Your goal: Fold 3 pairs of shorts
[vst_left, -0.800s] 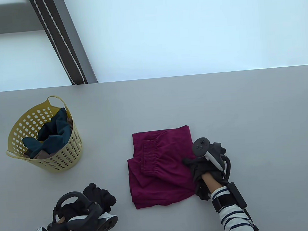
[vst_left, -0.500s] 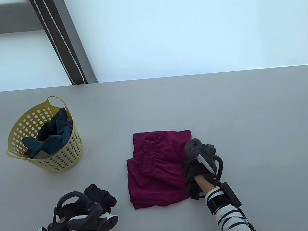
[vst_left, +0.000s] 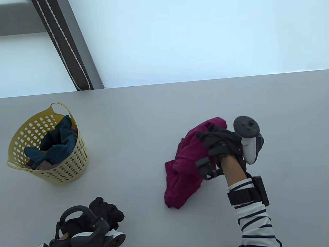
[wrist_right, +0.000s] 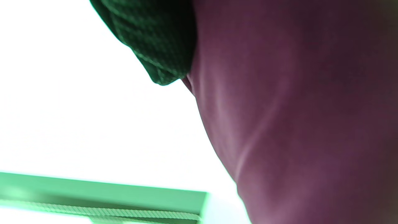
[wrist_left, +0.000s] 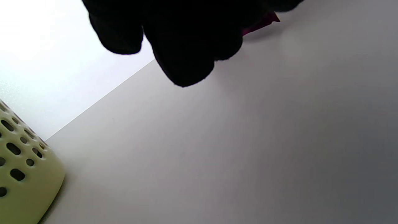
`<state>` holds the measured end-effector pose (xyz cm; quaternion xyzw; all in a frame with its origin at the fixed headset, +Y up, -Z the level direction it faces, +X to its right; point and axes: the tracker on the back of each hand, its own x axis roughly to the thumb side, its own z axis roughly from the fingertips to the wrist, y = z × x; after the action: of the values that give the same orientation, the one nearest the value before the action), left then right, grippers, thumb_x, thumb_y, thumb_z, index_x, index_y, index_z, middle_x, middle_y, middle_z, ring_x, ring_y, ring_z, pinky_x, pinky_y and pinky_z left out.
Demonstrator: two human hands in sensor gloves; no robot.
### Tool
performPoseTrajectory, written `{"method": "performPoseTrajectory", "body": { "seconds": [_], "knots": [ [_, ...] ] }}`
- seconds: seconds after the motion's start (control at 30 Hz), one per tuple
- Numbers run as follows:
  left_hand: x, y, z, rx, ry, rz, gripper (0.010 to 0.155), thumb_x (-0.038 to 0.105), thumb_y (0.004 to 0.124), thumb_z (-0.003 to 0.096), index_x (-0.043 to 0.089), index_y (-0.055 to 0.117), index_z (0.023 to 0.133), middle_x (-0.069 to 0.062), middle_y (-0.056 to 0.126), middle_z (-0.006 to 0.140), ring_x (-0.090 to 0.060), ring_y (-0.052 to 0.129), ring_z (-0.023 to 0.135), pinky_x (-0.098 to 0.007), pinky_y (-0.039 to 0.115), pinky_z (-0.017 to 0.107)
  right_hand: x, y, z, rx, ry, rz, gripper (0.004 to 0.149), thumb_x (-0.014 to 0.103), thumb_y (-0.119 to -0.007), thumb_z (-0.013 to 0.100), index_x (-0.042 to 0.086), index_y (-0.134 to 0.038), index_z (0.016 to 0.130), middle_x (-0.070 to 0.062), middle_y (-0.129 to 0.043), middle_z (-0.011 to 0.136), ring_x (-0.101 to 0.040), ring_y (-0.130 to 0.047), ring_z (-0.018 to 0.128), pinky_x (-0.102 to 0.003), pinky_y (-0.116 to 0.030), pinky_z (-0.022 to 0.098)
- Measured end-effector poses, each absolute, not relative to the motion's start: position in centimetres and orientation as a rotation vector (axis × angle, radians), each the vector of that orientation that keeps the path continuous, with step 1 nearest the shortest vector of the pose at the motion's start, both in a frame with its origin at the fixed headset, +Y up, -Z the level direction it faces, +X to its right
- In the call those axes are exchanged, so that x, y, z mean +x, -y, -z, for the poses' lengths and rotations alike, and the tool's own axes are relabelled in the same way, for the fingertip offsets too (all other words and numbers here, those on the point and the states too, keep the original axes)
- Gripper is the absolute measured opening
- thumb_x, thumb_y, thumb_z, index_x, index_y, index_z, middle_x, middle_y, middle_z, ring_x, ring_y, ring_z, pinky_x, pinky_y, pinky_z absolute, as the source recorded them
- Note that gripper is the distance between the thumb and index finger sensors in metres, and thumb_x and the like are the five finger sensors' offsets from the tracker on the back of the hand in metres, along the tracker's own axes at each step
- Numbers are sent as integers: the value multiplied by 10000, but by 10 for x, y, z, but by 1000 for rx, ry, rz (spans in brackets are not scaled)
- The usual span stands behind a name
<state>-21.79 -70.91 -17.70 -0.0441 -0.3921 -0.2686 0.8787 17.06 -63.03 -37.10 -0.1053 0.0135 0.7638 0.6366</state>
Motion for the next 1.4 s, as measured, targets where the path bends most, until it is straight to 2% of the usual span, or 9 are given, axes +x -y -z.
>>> {"method": "performPoseTrajectory", "body": {
  "seconds": [0.3,0.43,0.53,0.7,1.03,1.13,1.3,1.33,1.4],
  "knots": [
    [-217,710,179,-115,815,556,403,465,577,485,319,588,861,101,842,873,-103,996,711,-474,793,677,275,617,378,-387,395,-1430,339,268,-793,485,230,-607,766,-51,-726,911,-168,-973,748,-347,-827,597],
    [-217,709,180,-118,809,558,402,465,576,485,320,588,861,101,843,873,-103,996,711,-474,792,678,310,664,372,-557,355,-1525,470,226,-729,508,185,-504,918,-148,-483,1069,-481,-545,991,-621,-489,674],
    [-217,709,180,-119,804,562,406,466,576,485,318,586,863,99,841,876,-104,995,714,-476,791,678,324,707,360,-888,118,-1817,859,395,-686,510,-73,-161,1004,-483,-151,926,-756,-225,739,-728,-355,492],
    [-218,709,181,-126,796,569,410,467,575,485,316,586,866,94,840,880,-108,994,717,-477,790,678,327,735,345,-994,9,-1735,972,471,-596,543,-91,99,926,-511,43,847,-759,-58,677,-742,-238,452],
    [-219,707,182,-111,785,584,423,470,573,484,310,574,876,90,831,891,-109,990,726,-477,788,680,301,642,346,-546,360,-2050,979,613,-433,562,53,327,820,-429,238,803,-698,71,734,-724,-168,528],
    [-219,707,182,-110,783,585,425,470,573,484,310,571,878,89,828,893,-110,989,727,-478,787,680,263,603,325,-275,591,-2329,966,609,-454,552,93,303,858,-385,231,859,-655,77,807,-701,-156,602],
    [-220,707,184,-110,772,587,429,470,573,484,307,567,881,87,826,895,-111,987,729,-478,786,681,206,597,287,142,758,-2822,902,577,-519,530,110,94,997,-340,88,982,-626,-44,910,-679,-220,659],
    [-220,708,184,-111,769,588,429,470,573,484,307,567,881,87,824,896,-110,986,729,-477,787,680,194,605,278,217,764,-2943,855,561,-543,525,114,-26,1038,-319,4,1028,-613,-110,943,-675,-249,668],
    [-221,708,186,-113,762,591,429,470,573,484,308,565,881,88,824,896,-109,986,729,-477,785,682,178,622,265,365,709,-3159,615,523,-600,506,131,-564,978,-210,-566,1047,-524,-573,970,-631,-487,676]
  ]
}}
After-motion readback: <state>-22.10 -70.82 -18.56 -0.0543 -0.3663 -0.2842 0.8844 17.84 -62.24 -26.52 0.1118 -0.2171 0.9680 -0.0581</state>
